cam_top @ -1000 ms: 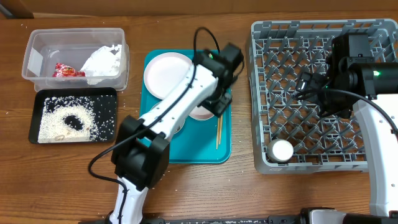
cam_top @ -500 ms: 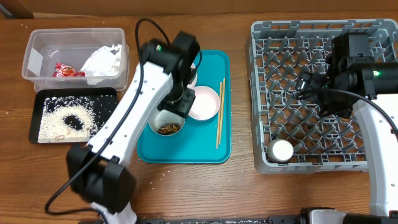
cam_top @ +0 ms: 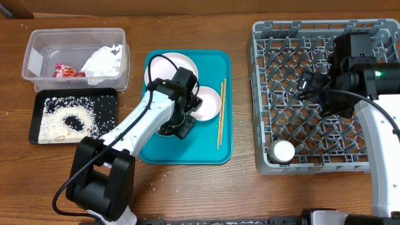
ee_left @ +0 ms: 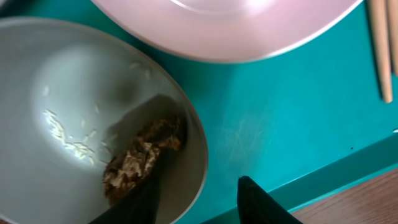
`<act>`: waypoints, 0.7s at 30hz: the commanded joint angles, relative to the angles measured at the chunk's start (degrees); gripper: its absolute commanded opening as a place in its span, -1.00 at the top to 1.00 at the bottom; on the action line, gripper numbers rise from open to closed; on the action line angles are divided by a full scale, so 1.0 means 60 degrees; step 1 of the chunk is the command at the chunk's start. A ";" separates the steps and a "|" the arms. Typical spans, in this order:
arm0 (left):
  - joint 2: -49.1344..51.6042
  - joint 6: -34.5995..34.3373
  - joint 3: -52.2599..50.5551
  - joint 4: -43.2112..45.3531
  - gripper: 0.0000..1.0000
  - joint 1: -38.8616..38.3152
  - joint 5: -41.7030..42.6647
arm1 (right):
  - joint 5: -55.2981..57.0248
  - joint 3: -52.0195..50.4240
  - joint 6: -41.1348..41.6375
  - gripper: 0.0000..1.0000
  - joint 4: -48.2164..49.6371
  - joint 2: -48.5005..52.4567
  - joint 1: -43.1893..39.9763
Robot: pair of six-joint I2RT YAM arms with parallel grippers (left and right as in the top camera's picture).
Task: Sort waste into correct bins and load items into the dishwasher
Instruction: 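Grasp the white bowl with food scraps using the left gripper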
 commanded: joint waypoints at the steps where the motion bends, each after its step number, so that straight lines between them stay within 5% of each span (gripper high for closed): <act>1: 0.0025 0.0211 -0.0131 0.0084 0.21 -0.0011 0.0255 | 0.0058 -0.0004 -0.0058 -0.92 0.0055 -0.0004 -0.0025; 12: 0.0033 0.0149 -0.0882 0.0769 0.26 -0.0182 0.0273 | 0.0055 -0.0004 -0.0055 -0.93 0.0080 -0.0004 -0.0025; 16: 0.0033 0.0135 -0.0878 0.0812 0.48 -0.0178 0.0120 | 0.0055 -0.0004 -0.0055 -0.93 0.0124 -0.0004 -0.0025; 19: 0.0033 -0.0091 -0.0871 0.0801 0.90 -0.0171 -0.0237 | 0.0055 -0.0004 -0.0025 -0.93 0.0153 -0.0004 -0.0025; 21: 0.0033 -0.0459 -0.0845 0.0801 0.92 -0.0171 -0.0630 | 0.0055 -0.0004 -0.0025 -0.93 0.0186 -0.0004 -0.0025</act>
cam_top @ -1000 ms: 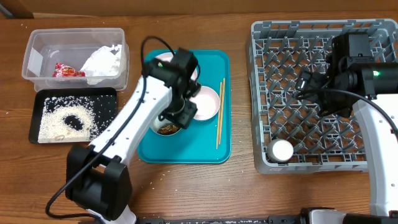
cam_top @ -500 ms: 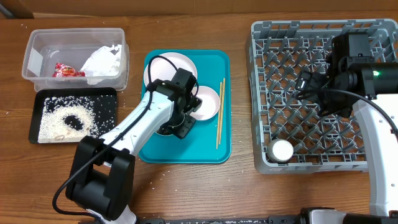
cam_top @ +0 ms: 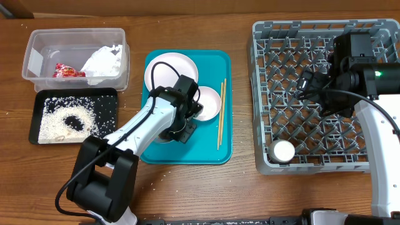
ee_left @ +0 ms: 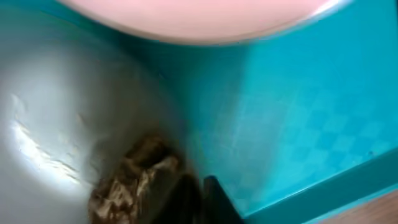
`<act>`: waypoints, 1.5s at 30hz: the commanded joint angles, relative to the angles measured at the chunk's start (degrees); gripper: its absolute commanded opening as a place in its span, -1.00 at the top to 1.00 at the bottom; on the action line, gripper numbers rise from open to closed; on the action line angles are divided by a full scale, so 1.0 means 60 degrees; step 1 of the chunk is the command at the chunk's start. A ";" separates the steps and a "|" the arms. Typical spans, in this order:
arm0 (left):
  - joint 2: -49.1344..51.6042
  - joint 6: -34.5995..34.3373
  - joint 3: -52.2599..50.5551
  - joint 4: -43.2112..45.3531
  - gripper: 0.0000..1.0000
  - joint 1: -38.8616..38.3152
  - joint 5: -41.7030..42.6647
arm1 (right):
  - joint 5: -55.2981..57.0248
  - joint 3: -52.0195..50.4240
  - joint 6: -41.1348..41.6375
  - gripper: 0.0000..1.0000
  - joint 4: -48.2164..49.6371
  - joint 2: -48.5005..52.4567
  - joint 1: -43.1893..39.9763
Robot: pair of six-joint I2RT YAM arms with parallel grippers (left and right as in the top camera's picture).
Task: Sort waste into correct bins and load items into the dishwasher
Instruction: 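Grasp the white bowl with food scraps using the left gripper, then tip the scraps onto the black tray, bring white bowl back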
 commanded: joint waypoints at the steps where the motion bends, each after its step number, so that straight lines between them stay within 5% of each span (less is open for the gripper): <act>1: 0.0033 -0.0503 0.0029 -0.0025 0.92 -0.0007 -0.0543 | 0.0051 -0.0004 -0.0033 -0.93 0.0095 -0.0004 -0.0025; 11: -0.0004 -0.1985 0.2291 -0.1803 0.92 0.0404 -0.0517 | -0.0055 -0.0004 -0.0033 -0.93 0.0080 -0.0004 -0.0025; 17: -0.0055 -0.1938 0.4597 -0.3719 0.92 0.1785 0.0820 | -0.0051 -0.0004 -0.0033 -0.93 0.0044 -0.0004 -0.0025; 21: -0.0058 -0.1086 0.5173 -0.4288 0.92 0.3461 0.2554 | -0.0055 -0.0004 -0.0033 -0.93 0.0018 -0.0004 -0.0025; 33: -0.0015 0.3891 0.4309 -0.4736 0.92 0.8961 0.9541 | -0.0058 -0.0004 -0.0033 -0.93 -0.0029 -0.0004 -0.0025; 45: 0.1563 0.4371 0.3432 -0.4619 0.92 1.2302 1.3143 | -0.0135 -0.0004 -0.0036 -0.93 -0.0091 -0.0004 -0.0025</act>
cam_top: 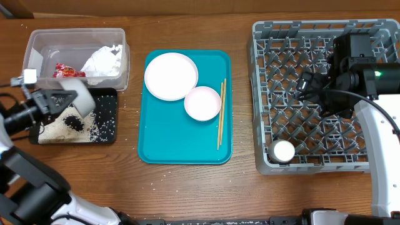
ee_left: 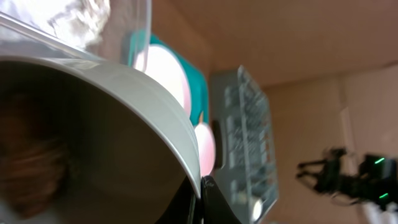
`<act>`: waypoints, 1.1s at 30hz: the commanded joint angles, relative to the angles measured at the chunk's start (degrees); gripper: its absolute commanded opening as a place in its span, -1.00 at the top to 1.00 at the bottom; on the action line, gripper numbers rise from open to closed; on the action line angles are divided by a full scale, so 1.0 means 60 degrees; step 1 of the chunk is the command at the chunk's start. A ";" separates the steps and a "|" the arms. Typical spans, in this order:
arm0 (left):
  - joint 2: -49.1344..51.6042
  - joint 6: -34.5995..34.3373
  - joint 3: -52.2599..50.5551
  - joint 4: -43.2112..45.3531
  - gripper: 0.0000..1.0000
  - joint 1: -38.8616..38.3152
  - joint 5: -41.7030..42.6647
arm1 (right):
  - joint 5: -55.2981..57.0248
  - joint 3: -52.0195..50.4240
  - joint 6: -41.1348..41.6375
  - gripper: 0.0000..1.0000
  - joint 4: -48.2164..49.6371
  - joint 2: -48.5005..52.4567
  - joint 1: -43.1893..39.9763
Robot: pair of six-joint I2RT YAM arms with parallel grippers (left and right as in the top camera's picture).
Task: Sort waste into correct bins and load items into the dishwasher
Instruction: 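Tip the scraps onto the black tray, bring white bowl back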
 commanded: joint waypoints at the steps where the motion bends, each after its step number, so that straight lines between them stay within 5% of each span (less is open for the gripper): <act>1: 0.0834 0.0412 -0.0109 -0.0066 0.92 0.0415 0.1803 | -0.0087 0.0022 -0.0036 -0.93 0.0036 -0.0004 -0.0025; 12: 0.1832 -0.0208 0.0084 -0.0736 0.92 0.0481 0.2626 | -0.0091 0.0018 -0.0036 -0.93 -0.0073 -0.0004 -0.0025; 21: 0.0535 0.1089 0.1705 -0.1789 0.92 -0.0546 0.1220 | -0.0091 0.0018 -0.0036 -0.93 -0.0095 -0.0004 -0.0025; 27: 0.0255 -0.0554 0.1767 -0.0929 0.92 -0.0630 0.1184 | -0.0087 0.0018 -0.0040 -0.93 -0.0189 -0.0004 -0.0025; 33: -0.0335 0.1020 0.1770 -0.1406 0.92 -0.2317 0.0233 | -0.0087 0.0018 -0.0036 -0.93 -0.0127 -0.0004 -0.0025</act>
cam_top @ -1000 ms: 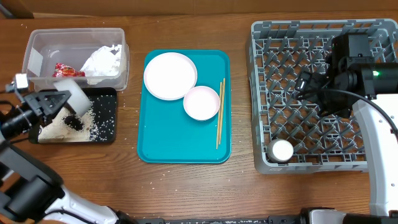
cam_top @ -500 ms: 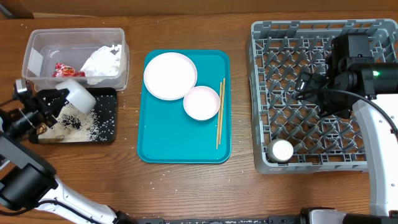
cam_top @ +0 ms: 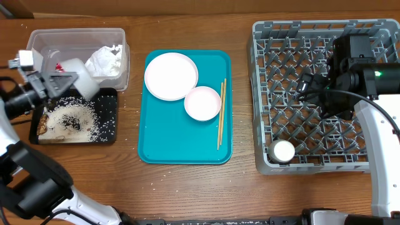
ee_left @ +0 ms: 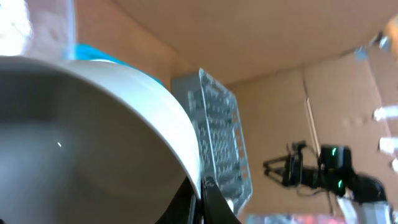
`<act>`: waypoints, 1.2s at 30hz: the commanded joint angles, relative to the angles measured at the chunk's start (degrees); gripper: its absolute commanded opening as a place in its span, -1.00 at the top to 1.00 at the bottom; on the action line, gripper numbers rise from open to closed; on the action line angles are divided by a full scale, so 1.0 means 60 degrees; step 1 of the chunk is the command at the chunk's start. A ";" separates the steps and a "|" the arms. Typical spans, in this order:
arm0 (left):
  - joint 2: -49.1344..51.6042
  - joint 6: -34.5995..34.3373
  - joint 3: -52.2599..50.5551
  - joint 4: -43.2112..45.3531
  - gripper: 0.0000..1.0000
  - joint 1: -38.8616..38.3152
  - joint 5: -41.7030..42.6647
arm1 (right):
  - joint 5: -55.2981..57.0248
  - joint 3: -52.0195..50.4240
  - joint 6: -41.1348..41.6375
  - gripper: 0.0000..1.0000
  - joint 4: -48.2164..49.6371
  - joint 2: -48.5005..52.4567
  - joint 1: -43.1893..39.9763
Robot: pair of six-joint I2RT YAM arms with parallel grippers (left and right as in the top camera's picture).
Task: Sort waste into correct bins and load items into the dishwasher
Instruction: 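Tip the scraps onto the black tray, bring white bowl back, then set the white bowl down on the teal tray with left gripper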
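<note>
My left gripper is shut on the rim of a grey bowl, pinching it between the fingertips. The bowl is held tipped above the black tray of rice, near the clear bin. Its inside shows bare in the left wrist view. A brownish scrap lies at the black tray's left edge. My right gripper hangs over the grey dish rack; its jaws are too dark to read.
On the teal tray sit a pink plate, a small pink bowl and a pair of chopsticks. A white cup stands in the rack's near left corner. The clear bin holds tissue and a red wrapper.
The tipped bowl sits a little farther back, closer to the clear bin. The brown scrap seen inside it is gone from it, and a brownish scrap now lies in the black tray.
My left gripper stood open around the rim of the grey bowl on the teal tray, brown scrap inside. Then it was shut on the rim. Later the bowl was held tipped over the black rice tray, and now it is bare inside. The right arm has stayed still.
</note>
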 commanded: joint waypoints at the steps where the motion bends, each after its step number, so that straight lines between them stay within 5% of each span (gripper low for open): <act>1: -0.0685 0.0754 0.0106 0.0080 0.92 -0.1690 -0.1311 | -0.0080 0.0018 -0.0036 -0.93 0.0051 -0.0004 -0.0025; 7: -0.0743 -0.2892 -0.0022 0.1384 0.92 -0.5410 -0.8014 | -0.0149 0.0018 -0.0040 -0.93 0.0004 -0.0004 -0.0025; 14: -0.0455 -0.4561 -0.1060 0.2171 0.92 -0.8371 -1.0801 | -0.0142 0.0022 -0.0073 -0.93 0.0007 -0.0004 -0.0025; 25: -0.0433 -0.4951 -0.3493 0.4080 0.90 -0.9745 -1.0896 | -0.0142 0.0018 -0.0073 -0.96 0.0124 -0.0004 -0.0025; 32: -0.0433 -0.4870 -0.3249 0.4244 0.08 -1.0054 -1.0826 | -0.0146 0.0018 -0.0073 -0.97 0.0208 -0.0004 -0.0025; 36: -0.0437 -0.4874 -0.2255 0.3920 -0.01 -1.0083 -1.0823 | -0.0146 0.0022 -0.0073 -0.97 0.0255 -0.0004 -0.0025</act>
